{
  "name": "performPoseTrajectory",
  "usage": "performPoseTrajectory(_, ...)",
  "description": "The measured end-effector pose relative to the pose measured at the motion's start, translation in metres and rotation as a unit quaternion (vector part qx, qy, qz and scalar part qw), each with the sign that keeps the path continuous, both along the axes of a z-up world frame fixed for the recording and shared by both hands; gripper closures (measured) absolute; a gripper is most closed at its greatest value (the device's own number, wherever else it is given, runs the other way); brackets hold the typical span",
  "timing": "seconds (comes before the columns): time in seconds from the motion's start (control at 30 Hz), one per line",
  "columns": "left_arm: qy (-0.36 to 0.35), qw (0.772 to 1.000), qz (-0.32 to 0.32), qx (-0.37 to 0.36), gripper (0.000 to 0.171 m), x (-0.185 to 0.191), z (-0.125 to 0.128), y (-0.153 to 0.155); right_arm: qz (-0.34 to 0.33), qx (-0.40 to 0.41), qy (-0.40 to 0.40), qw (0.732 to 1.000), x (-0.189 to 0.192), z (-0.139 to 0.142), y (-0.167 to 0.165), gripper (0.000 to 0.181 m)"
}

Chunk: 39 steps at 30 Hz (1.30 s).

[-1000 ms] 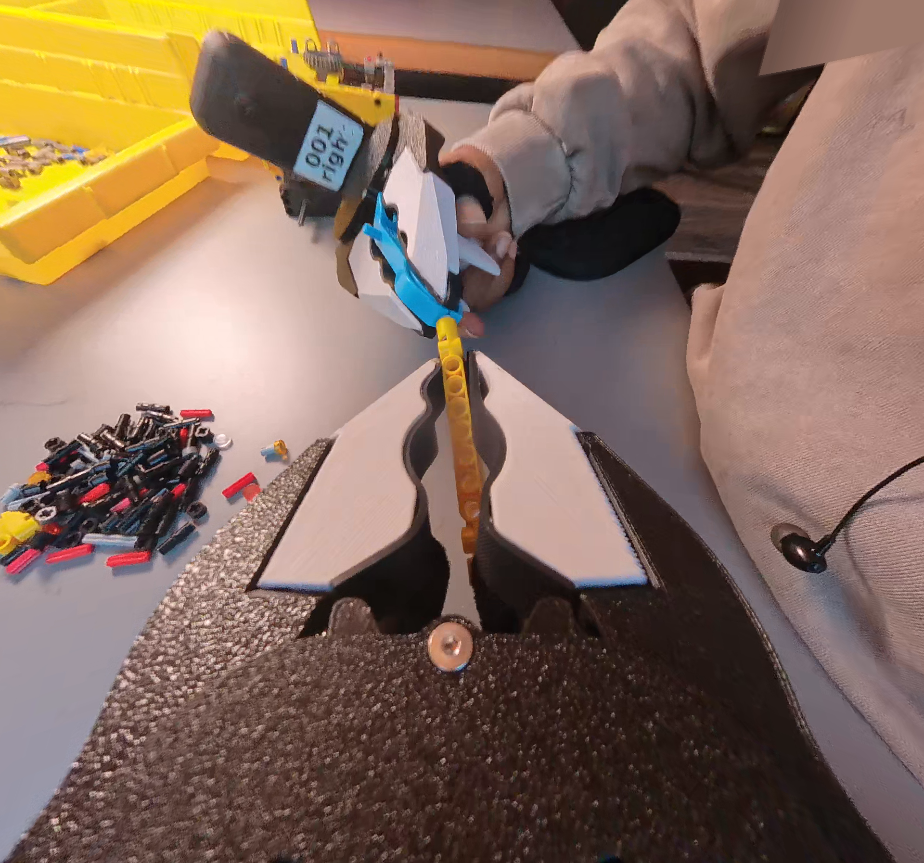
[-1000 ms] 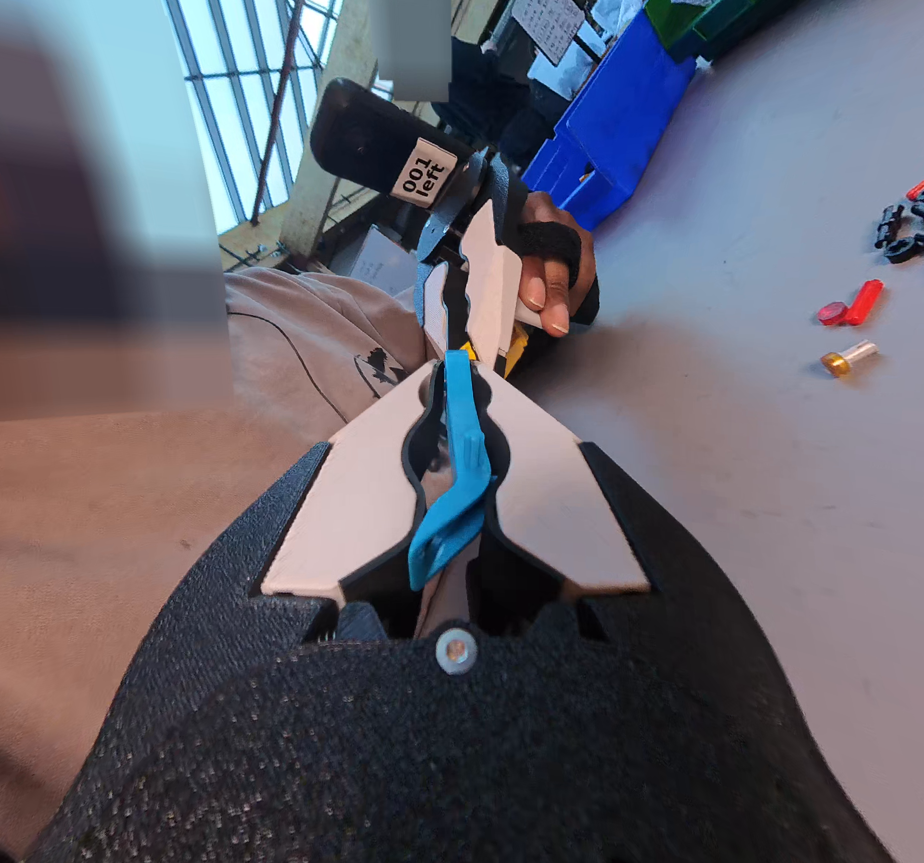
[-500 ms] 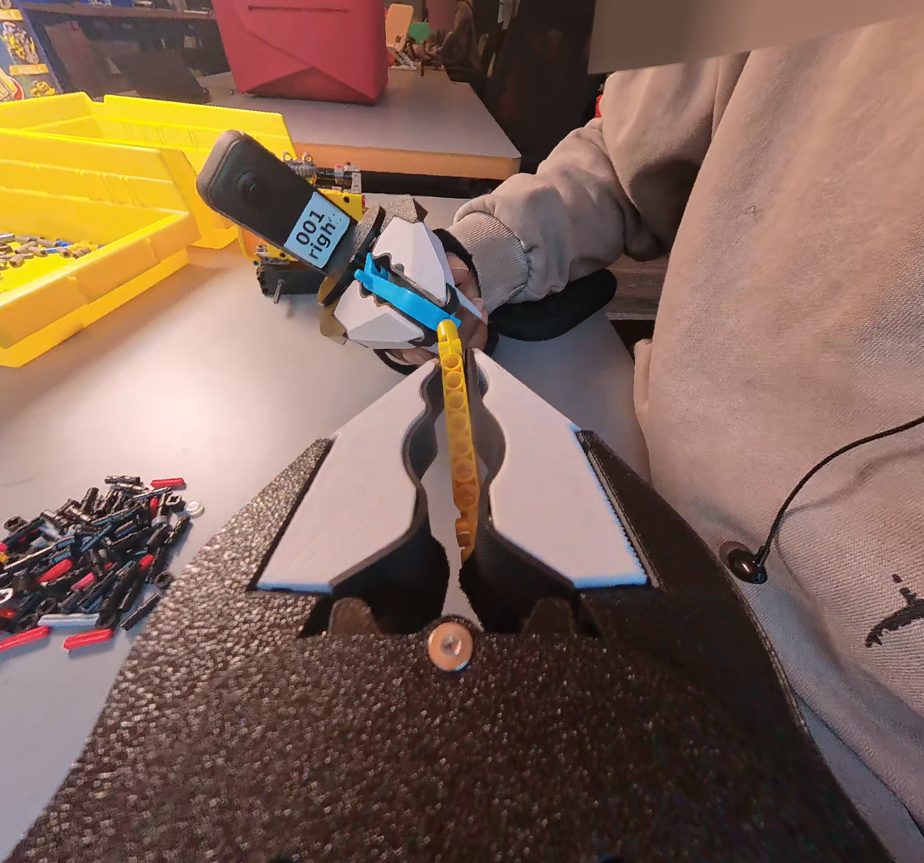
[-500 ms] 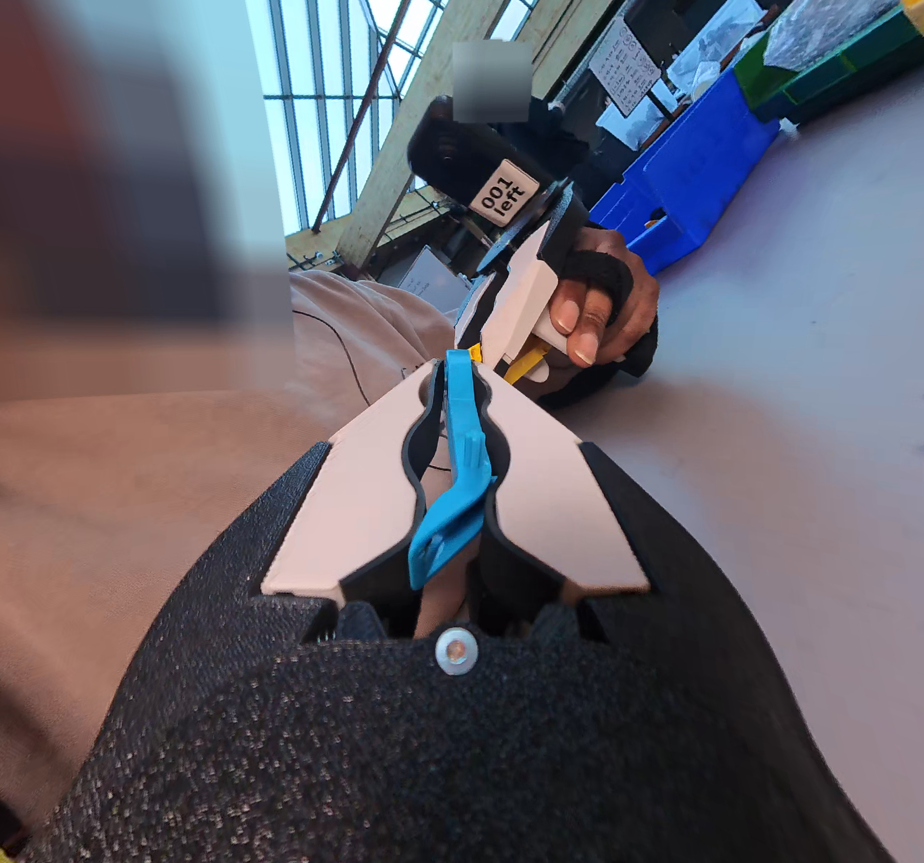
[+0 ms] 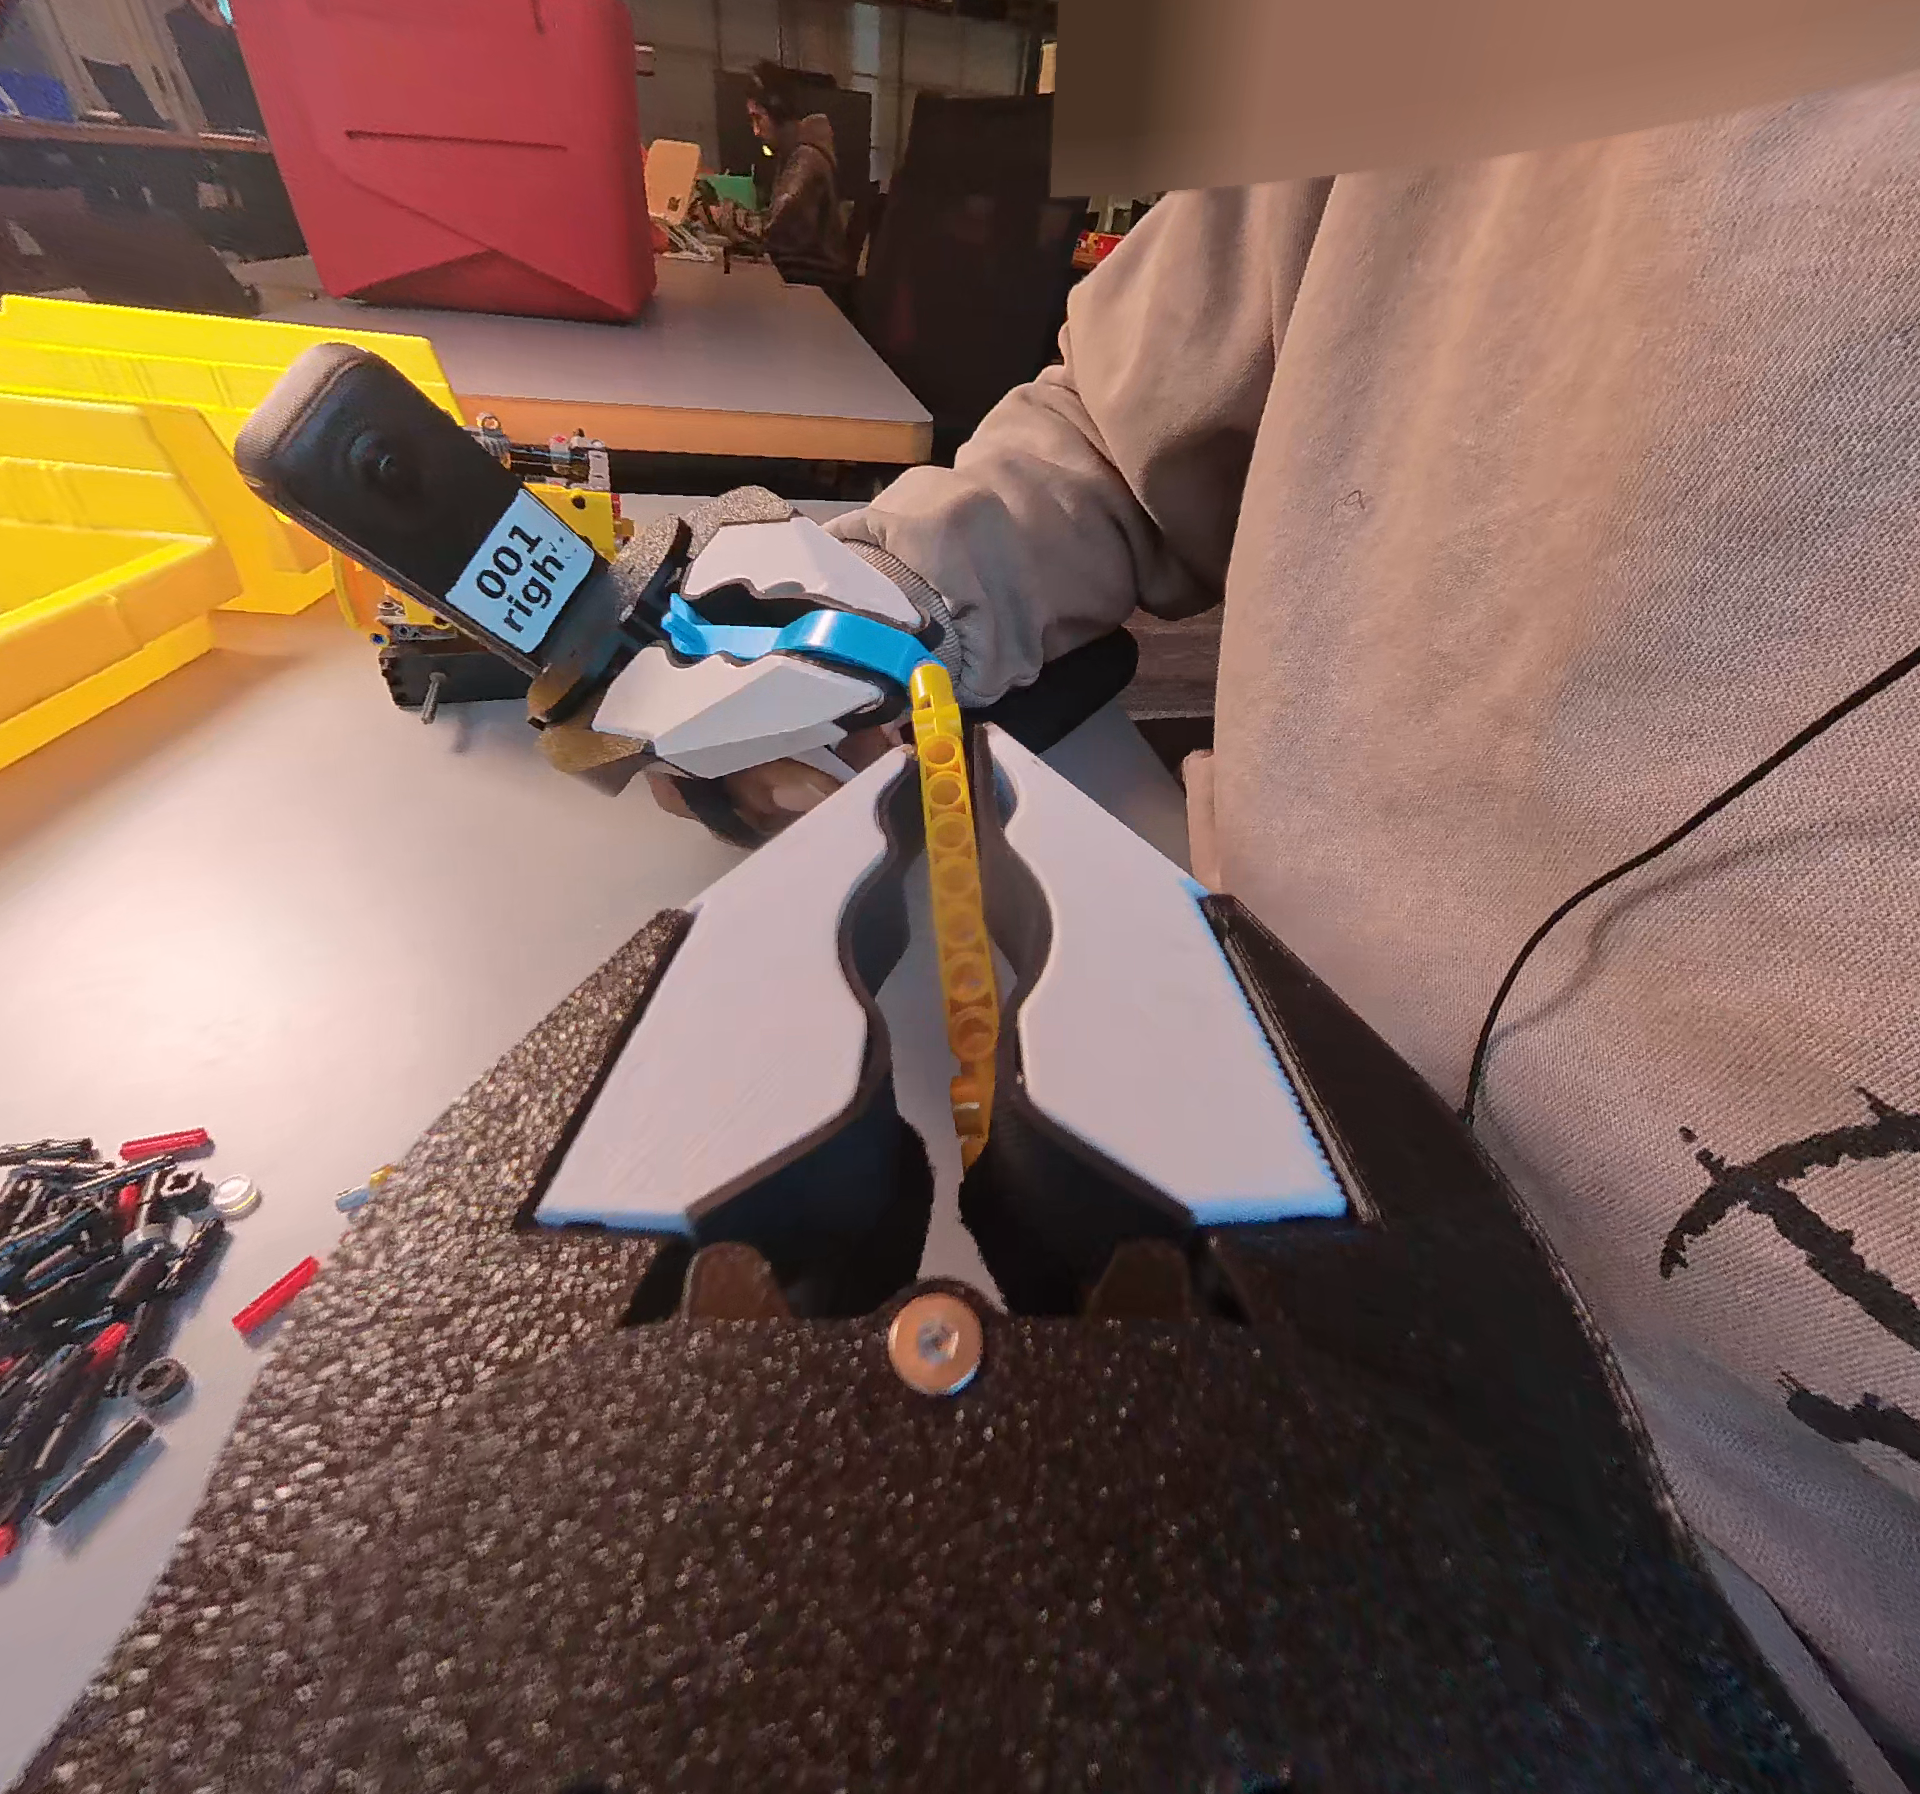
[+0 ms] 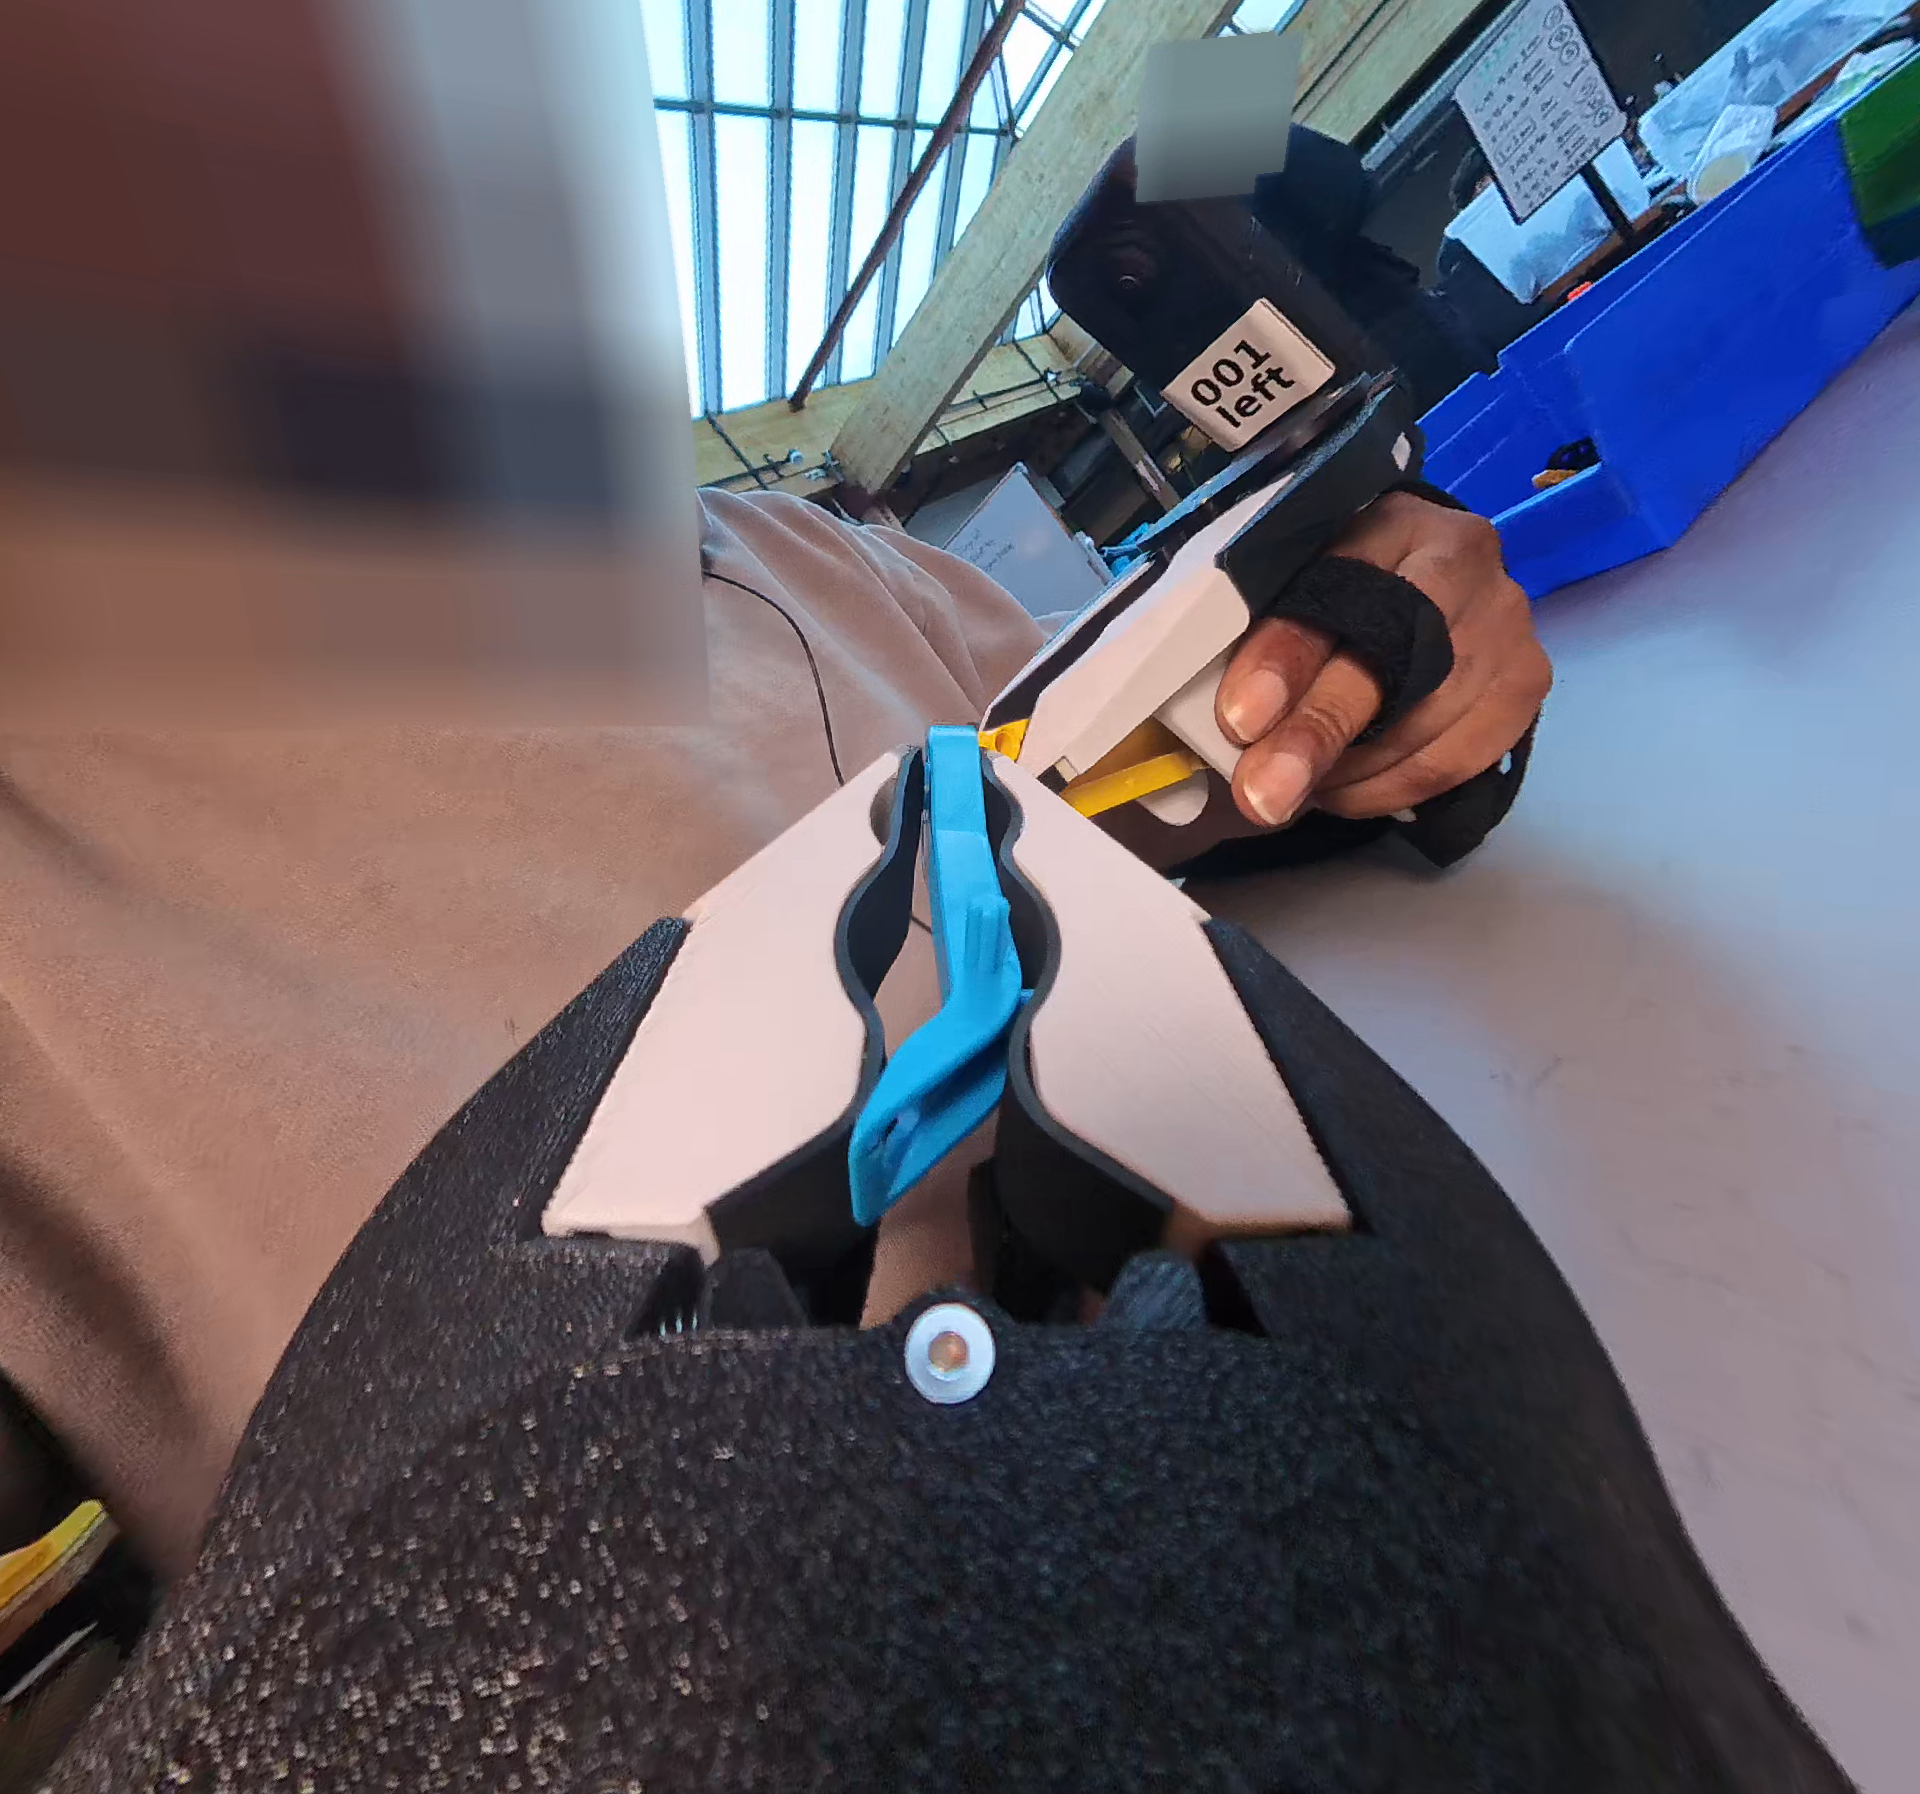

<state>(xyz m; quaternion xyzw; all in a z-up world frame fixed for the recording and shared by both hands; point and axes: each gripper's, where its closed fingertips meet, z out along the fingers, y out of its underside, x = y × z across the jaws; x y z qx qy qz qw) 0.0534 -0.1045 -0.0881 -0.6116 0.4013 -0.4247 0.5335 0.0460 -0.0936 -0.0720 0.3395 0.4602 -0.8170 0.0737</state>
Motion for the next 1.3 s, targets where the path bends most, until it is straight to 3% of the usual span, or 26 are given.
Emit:
performPoseTrajectory(0.4,0.020,0.997,-0.072,-0.006,0.165,-0.002,-0.008,-0.007,0.083,0.086,0.028,0.992,0.000,-0.008,-0.006,0.174)
performPoseTrajectory(0.5,0.039,0.994,-0.103,-0.008,0.165,-0.005,-0.013,-0.011,0.134,0.101,0.039,0.985,0.006,-0.007,-0.011,0.174)
performPoseTrajectory(0.6,0.070,0.992,-0.105,-0.012,0.165,-0.011,-0.021,-0.005,0.139,0.148,0.025,0.979,0.000,-0.019,-0.011,0.173)
performPoseTrajectory(0.93,0.069,0.997,-0.045,-0.015,0.165,-0.028,-0.030,0.017,0.001,0.192,0.021,0.981,-0.022,-0.023,0.019,0.172)
performPoseTrajectory(1.3,0.060,0.998,0.020,0.013,0.165,-0.037,-0.020,0.030,-0.133,0.274,0.015,0.953,-0.036,-0.016,0.027,0.172)
